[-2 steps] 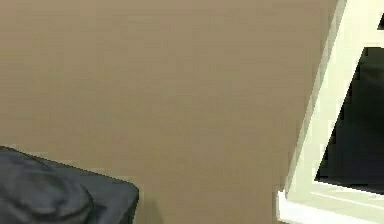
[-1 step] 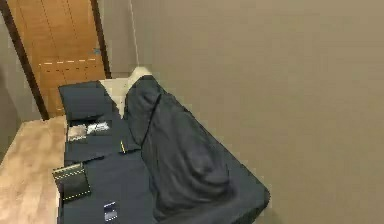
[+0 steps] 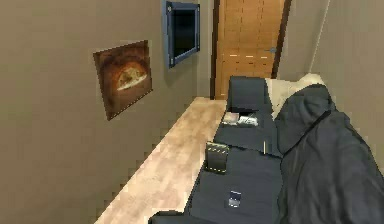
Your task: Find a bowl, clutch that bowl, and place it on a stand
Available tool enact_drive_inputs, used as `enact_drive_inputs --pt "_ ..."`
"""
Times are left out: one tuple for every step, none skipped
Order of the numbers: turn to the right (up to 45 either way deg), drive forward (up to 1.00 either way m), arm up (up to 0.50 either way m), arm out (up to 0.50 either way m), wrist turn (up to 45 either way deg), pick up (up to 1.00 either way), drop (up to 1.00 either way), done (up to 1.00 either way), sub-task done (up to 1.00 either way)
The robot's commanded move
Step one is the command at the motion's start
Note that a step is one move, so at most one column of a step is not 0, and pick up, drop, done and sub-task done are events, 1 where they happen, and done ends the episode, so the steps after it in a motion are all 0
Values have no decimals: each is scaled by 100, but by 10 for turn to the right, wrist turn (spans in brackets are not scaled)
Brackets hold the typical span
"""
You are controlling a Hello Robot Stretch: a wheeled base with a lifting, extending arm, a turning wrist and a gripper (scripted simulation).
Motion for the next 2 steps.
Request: enact_drive_inputs --pt "-60 0 0 0 0 0 0 0 0" --pt "450 0 0 0 0 0 0 0 0"
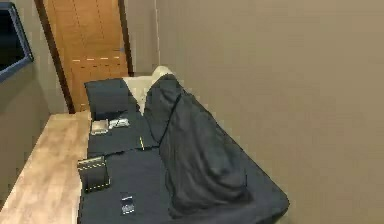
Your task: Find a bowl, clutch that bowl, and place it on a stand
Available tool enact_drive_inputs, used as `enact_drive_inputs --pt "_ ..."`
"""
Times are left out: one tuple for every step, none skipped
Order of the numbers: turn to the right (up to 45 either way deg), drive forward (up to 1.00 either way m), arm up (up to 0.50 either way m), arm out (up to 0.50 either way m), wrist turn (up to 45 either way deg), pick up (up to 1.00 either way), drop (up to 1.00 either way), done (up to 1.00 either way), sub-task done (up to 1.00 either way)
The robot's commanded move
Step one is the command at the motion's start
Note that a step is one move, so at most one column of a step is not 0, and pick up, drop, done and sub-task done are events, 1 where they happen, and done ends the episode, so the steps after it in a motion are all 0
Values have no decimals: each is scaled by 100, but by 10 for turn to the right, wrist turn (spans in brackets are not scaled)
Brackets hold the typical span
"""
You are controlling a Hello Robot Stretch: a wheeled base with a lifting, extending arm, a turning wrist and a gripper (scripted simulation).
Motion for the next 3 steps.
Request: enact_drive_inputs --pt "450 0 0 0 0 0 0 0 0" --pt "450 0 0 0 0 0 0 0 0" --pt "150 0 0 0 0 0 0 0 0"
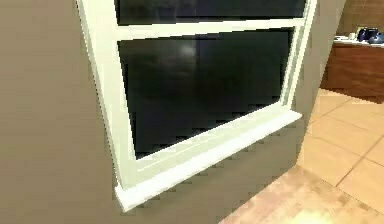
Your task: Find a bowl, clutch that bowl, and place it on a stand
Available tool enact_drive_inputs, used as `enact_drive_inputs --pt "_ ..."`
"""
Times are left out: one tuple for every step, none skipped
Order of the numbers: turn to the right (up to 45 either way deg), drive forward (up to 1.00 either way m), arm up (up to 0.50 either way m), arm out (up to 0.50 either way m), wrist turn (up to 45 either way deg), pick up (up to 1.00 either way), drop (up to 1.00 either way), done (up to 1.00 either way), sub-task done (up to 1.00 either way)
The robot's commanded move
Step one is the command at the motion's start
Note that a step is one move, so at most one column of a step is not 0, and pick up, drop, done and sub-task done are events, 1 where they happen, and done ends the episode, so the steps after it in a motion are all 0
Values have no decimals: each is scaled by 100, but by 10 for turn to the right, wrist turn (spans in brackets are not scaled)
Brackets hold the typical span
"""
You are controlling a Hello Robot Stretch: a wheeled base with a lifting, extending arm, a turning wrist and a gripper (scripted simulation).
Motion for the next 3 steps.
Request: enact_drive_inputs --pt "450 0 0 0 0 0 0 0 0" --pt "450 0 0 0 0 0 0 0 0" --pt "450 0 0 0 0 0 0 0 0"
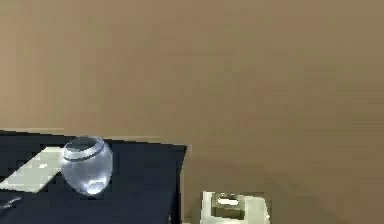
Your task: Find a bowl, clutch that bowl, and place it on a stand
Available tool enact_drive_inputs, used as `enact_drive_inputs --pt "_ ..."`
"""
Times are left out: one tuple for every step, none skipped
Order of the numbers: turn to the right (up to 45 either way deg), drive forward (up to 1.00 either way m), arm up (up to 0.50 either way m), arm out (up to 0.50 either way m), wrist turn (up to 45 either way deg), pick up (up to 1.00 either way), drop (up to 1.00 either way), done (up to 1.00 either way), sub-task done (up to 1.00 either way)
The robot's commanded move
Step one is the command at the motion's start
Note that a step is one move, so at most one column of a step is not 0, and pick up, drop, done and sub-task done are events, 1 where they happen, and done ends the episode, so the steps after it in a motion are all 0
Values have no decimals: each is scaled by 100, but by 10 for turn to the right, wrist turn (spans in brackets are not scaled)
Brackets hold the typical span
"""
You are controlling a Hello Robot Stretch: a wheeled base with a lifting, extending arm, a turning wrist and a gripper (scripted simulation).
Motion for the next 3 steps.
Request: enact_drive_inputs --pt "240 0 0 0 0 0 0 0 0" --pt "0 15 0 0 0 0 0 0 0" --pt "-450 0 0 0 0 0 0 0 0"
